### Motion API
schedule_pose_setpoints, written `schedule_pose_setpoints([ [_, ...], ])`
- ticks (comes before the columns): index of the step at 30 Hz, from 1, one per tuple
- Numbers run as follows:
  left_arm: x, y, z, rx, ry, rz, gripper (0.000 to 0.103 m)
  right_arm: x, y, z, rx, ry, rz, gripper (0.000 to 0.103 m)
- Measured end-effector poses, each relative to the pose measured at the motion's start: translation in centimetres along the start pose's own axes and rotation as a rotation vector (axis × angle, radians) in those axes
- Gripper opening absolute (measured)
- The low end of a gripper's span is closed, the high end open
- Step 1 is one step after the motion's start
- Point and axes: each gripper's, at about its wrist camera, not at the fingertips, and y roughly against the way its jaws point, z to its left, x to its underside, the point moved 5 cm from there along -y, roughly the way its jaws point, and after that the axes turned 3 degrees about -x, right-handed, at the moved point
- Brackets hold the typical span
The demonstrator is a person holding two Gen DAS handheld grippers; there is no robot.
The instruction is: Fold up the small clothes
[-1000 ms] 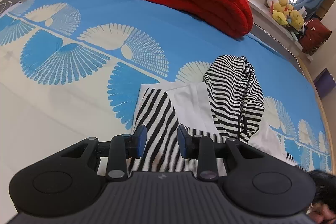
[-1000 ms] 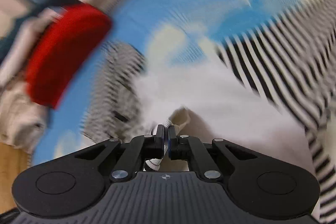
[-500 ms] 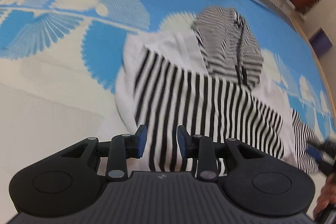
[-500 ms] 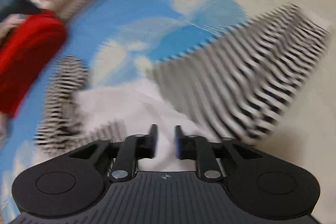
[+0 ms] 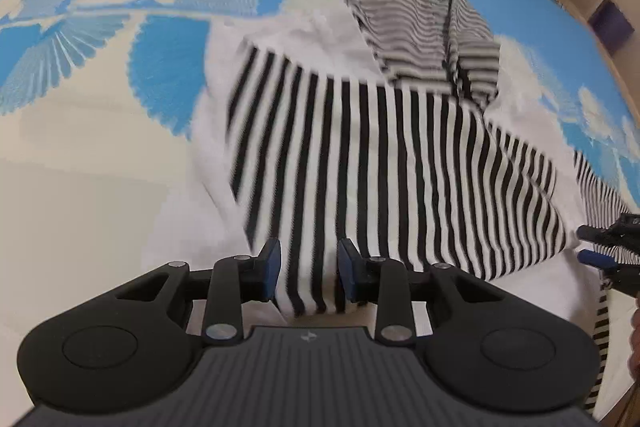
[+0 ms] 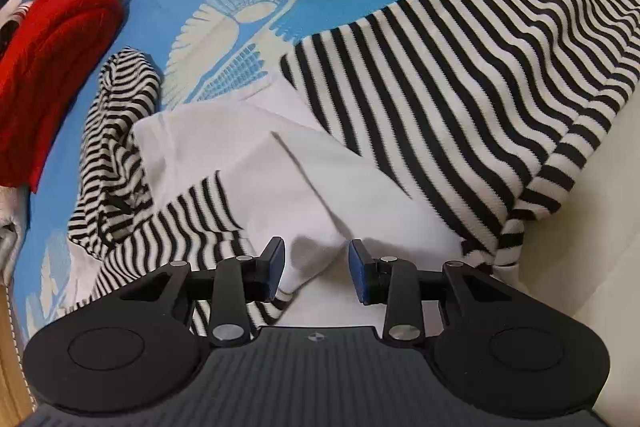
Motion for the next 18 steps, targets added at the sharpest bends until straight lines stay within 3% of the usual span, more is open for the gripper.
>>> schedule_pose_setpoints([
  [2, 0.9, -1.8, -0.1, -0.033, 0.001, 0.077, 0.035, 0.1, 0.2, -0.9, 0.019, -0.025, 0.015, 0.037],
  [4, 0.6, -1.8, -0.3, -0.046, 0.001, 0.073, 0.035, 0.0, 0.8, -1.1, 0.035, -0.015, 0.007, 0.037],
  [7, -0.7, 0.9, -1.6, -0.061, -0.031, -0.021, 0.035, -0.5, 2.2, -0.4, 0.023, 0.033, -0.032, 0.037],
  [10, -2.0, 4.0, -4.0, -0.02, -0.083, -0.112, 0.042, -1.4, 4.2, 0.4, 0.001, 0.099, -0.101, 0.038],
  [13, -2.4, 6.0, -6.5, 0.022, -0.105, -0.155, 0.044, -2.4, 6.2, 0.4, 0.01, 0.159, -0.177, 0.041],
  [18, -2.6, 7.8, -9.7, 0.019, -0.164, -0.218, 0.046, -3.9, 8.3, -0.7, 0.022, 0.211, -0.25, 0.042],
])
